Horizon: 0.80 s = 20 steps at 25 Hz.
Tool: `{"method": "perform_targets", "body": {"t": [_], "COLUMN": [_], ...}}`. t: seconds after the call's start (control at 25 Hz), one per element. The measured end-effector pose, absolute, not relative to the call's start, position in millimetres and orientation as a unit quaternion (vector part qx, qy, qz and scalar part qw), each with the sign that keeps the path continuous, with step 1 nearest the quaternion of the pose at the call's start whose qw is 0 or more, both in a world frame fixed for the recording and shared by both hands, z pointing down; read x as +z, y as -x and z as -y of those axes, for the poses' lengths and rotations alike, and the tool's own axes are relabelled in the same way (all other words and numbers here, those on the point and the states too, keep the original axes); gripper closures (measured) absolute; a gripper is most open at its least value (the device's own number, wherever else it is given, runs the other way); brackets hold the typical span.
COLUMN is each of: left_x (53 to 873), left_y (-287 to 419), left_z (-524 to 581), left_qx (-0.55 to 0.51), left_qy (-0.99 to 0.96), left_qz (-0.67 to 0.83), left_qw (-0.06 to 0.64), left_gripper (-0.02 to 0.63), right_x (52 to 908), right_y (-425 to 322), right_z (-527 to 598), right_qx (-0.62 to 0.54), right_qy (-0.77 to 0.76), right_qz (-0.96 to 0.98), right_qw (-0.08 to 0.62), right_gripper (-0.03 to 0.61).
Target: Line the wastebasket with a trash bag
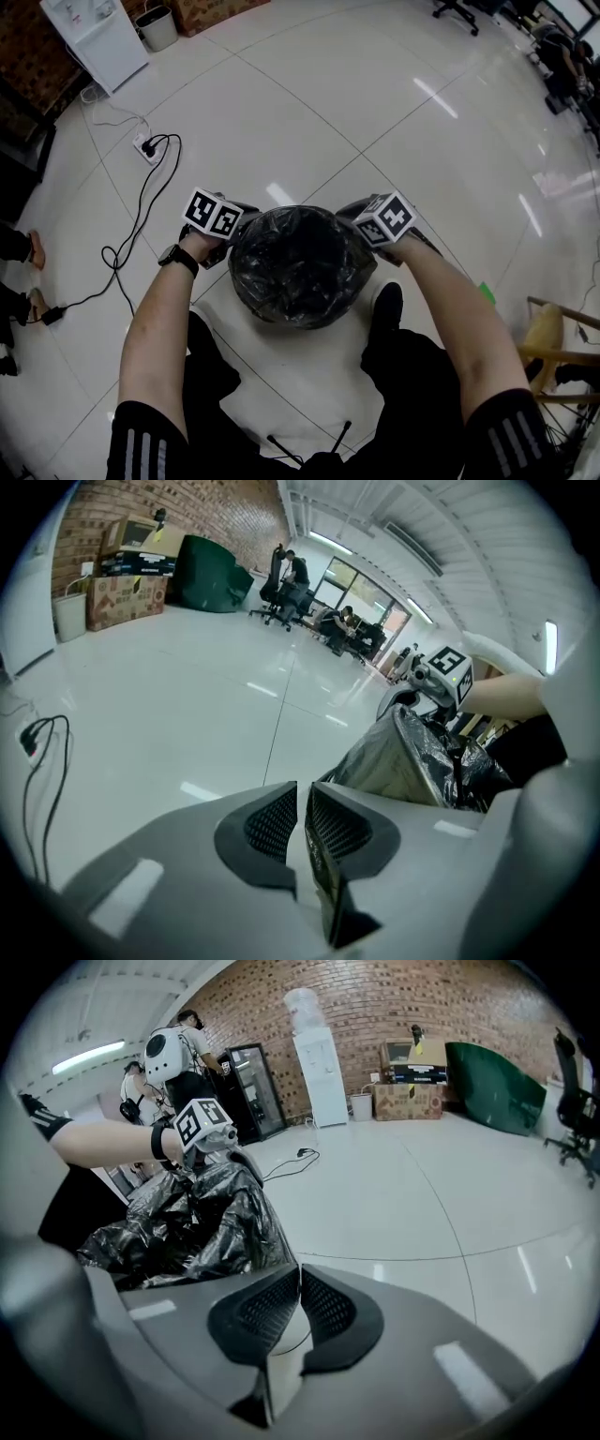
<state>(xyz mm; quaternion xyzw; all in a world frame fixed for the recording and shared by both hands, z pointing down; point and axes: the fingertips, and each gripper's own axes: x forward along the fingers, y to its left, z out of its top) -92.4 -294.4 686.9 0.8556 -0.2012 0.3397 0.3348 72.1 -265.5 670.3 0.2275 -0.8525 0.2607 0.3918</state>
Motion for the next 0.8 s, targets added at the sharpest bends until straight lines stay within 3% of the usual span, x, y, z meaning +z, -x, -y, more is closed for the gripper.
{"method": "perform_targets", "body": {"t": [0.28, 0.52, 0.8], "left_x": [704.9, 707.0, 703.9], "left_y": [98.9, 101.8, 116.0], "left_z": [287.1, 284.8, 293.8], "left_qx": [0.357, 0.369, 0.374], "left_qy": [-0.847, -0.844, -0.842], "left_qz": [0.203, 0.2, 0.223], "left_qw": [0.338, 0.333, 0.318], "left_gripper": [0.557, 0.557, 0.499], "right_x": [685.6, 671.8, 622.9], "right_y": [-68.9, -86.3, -118.9], "right_z": [257.4, 274.4, 294.9], "right_qx": [0.272, 0.261, 0.254], "right_qy": [-0.22, -0.249, -0.317], "right_qz": [0.855, 0.855, 0.859], "right_qw": [0.384, 0.373, 0.313], "right_gripper": [0.526, 0.393, 0.382]}}
